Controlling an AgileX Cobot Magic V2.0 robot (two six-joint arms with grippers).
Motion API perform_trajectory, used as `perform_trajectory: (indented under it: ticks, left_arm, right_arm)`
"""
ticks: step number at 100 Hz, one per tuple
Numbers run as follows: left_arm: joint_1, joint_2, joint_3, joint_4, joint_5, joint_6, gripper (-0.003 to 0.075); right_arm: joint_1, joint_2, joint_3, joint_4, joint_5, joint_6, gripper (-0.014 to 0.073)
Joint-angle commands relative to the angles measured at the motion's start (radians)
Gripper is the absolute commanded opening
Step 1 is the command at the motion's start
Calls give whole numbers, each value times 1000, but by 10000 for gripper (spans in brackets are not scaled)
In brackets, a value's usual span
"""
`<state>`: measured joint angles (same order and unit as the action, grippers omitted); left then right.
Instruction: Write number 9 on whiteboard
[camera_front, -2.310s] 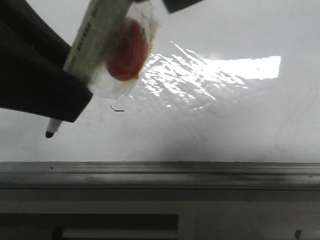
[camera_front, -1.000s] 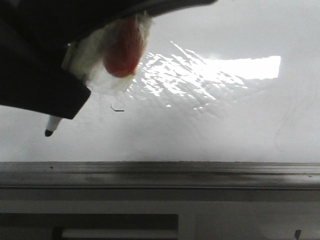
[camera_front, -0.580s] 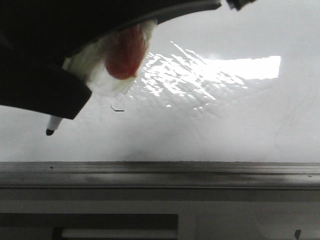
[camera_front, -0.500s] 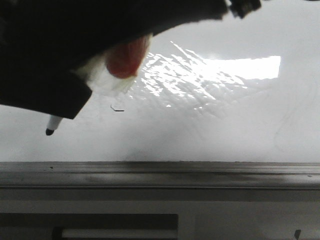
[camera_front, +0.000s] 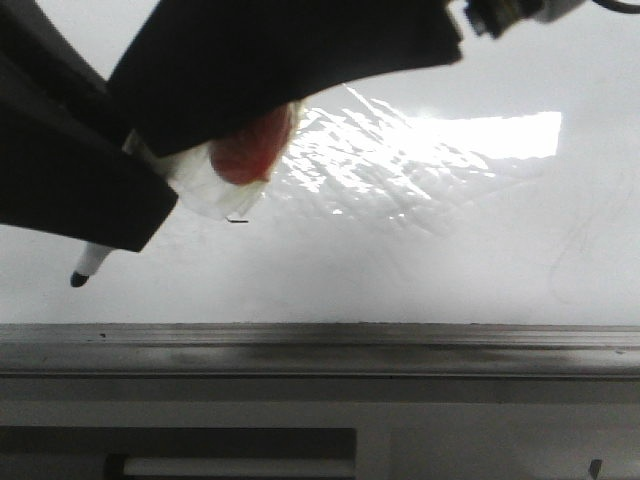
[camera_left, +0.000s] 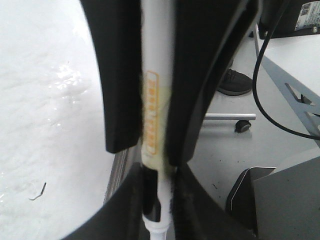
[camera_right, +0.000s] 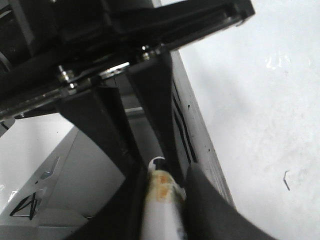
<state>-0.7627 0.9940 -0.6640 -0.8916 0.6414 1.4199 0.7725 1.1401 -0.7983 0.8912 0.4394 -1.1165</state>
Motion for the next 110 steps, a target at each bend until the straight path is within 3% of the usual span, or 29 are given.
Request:
perform_trajectory:
  ticks: [1,8,15,26,34,46,61,73,82,92,110]
  left_arm:
    - [-6,-13,-37,-66,-32,32,-9]
    - [-6,-27,-37,-94,-23,24,76]
    - [-6,-58,-37,-105,-25,-15,238]
    - [12,-128,-37,-89,-32,-136,512]
    - [34,-193,-37,-37,-28,-204,587]
    - [86,-307,-37,6,-72,-320,558]
    - [178,-440,-19,9,-207,-455,395]
    - [239,-507,18,6,-280,-510,230]
    - [270,-534,44,4,-282,-510,106]
    - [278,-536,61,-8,-278,-510,-18]
    - [278,-536,65,-29,-278,-510,-20]
  right_arm:
    - [1,-11,-25,49,-17,15,-60]
    - [-6,-11,-27,47,15,15,-60]
    - [-41,-11,-49,14,103,25,-60]
    - [-122,-11,-133,-177,242,194,-60]
    - [-182,-11,-236,-313,355,307,-60]
    - [-207,-28,-366,-453,437,421,-39]
    - [-191,-137,-337,-466,315,428,-37]
    - [-167,-277,-133,-541,54,428,-37]
    - [-165,-370,44,-628,-230,428,-39]
    - [-167,-401,164,-626,-468,428,-40]
    - [-167,-353,156,-623,-452,428,-41]
